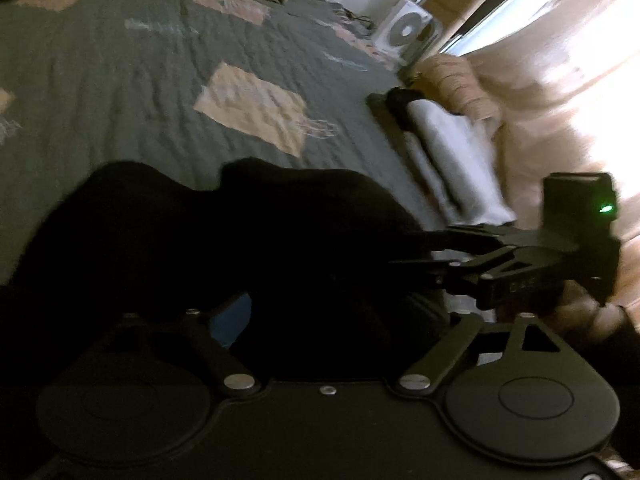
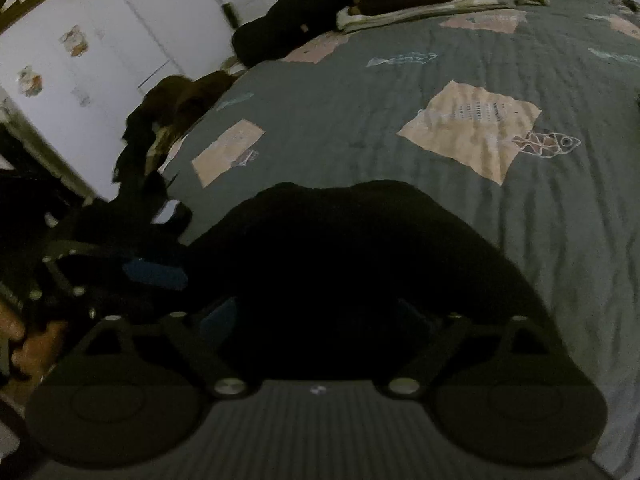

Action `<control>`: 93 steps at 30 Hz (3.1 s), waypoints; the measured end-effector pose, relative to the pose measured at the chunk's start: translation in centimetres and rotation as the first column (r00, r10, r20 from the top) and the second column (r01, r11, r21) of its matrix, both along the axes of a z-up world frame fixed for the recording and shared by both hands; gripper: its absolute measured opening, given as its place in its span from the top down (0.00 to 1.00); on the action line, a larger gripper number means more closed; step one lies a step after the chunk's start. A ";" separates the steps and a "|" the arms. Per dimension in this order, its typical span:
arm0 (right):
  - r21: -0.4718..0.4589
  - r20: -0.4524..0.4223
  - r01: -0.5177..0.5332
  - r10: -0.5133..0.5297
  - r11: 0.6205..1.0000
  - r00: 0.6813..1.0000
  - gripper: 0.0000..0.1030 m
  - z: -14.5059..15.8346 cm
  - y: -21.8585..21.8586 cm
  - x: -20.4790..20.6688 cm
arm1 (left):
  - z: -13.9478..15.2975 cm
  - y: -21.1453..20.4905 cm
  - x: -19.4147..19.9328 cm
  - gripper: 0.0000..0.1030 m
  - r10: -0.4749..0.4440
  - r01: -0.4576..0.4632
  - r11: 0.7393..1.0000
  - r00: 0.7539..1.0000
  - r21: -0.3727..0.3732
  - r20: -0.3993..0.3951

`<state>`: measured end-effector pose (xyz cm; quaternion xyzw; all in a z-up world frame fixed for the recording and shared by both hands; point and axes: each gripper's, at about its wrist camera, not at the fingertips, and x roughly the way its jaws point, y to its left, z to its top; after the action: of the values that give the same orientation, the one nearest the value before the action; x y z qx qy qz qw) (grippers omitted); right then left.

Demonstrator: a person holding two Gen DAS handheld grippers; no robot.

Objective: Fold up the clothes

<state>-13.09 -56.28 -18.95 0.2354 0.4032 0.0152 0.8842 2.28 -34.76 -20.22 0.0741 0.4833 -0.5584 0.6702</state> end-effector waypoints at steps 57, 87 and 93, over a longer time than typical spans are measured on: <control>0.024 -0.010 0.382 -0.382 0.924 0.924 0.11 -0.3 -9.5 -10.0 | -13.9 -17.2 -4.3 0.30 -0.202 0.193 0.975 0.977 0.112 0.074; 0.012 -0.026 0.229 -0.228 0.973 0.973 0.11 -0.9 -8.5 -3.1 | -6.2 -9.1 -6.9 0.88 -0.237 0.232 0.963 0.971 -0.137 -0.026; 0.028 -0.059 0.208 -0.207 0.978 0.977 0.11 -2.2 -7.8 -2.8 | -3.9 -6.0 -7.7 0.88 -0.217 0.220 0.972 0.975 -0.079 0.047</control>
<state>-15.85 -64.05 -21.12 0.2915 0.4005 -0.0769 0.8653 -5.38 -40.79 -24.12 0.1092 0.4355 -0.6470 0.6163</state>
